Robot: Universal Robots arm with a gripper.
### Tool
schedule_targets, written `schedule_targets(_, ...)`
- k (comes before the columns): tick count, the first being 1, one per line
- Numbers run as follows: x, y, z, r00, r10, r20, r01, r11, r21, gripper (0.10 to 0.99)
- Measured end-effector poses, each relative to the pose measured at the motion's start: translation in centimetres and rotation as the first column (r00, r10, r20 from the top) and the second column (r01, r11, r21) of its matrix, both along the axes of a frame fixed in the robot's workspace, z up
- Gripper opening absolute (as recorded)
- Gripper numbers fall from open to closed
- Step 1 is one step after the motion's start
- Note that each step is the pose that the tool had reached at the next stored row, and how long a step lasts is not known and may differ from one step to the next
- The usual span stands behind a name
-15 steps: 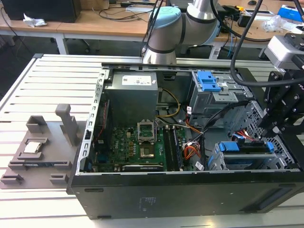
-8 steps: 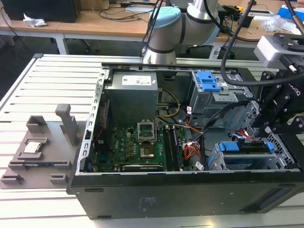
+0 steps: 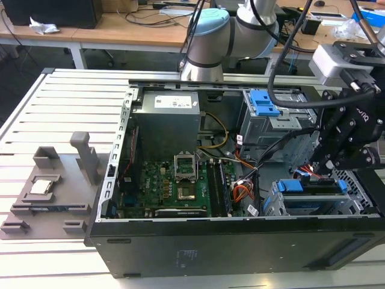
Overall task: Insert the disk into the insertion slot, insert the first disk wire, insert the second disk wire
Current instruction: 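Insert the second disk wire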
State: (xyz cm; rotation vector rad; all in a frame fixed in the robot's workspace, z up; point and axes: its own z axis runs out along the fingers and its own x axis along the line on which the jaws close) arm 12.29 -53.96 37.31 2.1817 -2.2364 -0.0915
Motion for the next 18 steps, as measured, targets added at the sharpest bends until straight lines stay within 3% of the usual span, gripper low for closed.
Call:
schedule_targets(4,-0.45,0.36,-0.82,0.9998,0.020,0.0000,-0.020,0.9998,-0.002,0.302)
schedule_targets(8,-0.52,0.51,-1.39,0.9964,0.085,-0.0003,-0.085,0.9963,-0.006,0.302)
schedule_targets(11,-0.54,0.69,-1.68,0.9899,0.141,-0.0030,-0.141,0.9895,-0.029,0.302)
schedule_targets(18,-0.64,1.58,-2.47,0.9784,0.207,-0.0073,-0.207,0.9769,-0.053,0.302)
